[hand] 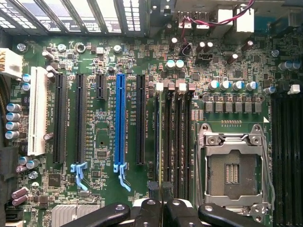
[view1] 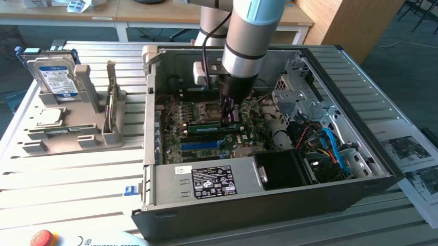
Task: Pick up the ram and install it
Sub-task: 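Insert the ram into the slot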
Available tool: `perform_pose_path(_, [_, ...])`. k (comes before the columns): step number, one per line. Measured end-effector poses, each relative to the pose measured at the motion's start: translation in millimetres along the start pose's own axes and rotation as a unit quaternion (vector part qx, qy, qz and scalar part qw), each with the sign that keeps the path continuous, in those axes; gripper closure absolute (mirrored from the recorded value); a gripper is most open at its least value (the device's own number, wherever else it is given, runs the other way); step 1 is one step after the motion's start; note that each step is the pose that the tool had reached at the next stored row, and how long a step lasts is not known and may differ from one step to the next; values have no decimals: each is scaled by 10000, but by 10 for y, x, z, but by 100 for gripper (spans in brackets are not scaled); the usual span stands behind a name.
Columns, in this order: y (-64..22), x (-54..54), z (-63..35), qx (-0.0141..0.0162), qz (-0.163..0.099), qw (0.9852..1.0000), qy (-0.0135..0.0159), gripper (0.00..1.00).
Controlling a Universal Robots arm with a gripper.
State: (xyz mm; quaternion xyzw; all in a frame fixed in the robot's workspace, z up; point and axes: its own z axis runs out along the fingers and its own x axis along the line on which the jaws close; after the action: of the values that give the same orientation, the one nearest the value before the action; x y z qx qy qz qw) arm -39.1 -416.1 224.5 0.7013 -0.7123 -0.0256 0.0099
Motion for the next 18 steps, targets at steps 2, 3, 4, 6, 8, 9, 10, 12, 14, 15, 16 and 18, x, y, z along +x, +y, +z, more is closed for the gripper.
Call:
perform_pose_path(2, [0,0,3,0,0,10000,0,88])
perform_pose_path(3, [0,0,3,0,0,10000,0,88])
perform_pose_path(4, [0,0,4,0,0,10000,0,88])
perform_pose_path(6, [0,0,4,0,0,10000,-1,88])
perform_pose_path(8, [0,0,4,1,0,10000,-1,88])
perform_pose_path(9, [1,0,4,0,0,10000,-1,88])
perform_pose_path(10, [0,0,4,0,0,10000,-1,88])
perform_pose_path(12, [1,0,4,0,0,10000,0,88])
perform_pose_path(14, [0,0,4,0,0,10000,-1,88])
perform_pose_path(15, [0,0,4,0,0,10000,-1,88])
perform_pose_path(16, [1,0,4,0,0,10000,-1,88])
perform_pose_path(18, [1,0,4,-1,0,10000,-1,87])
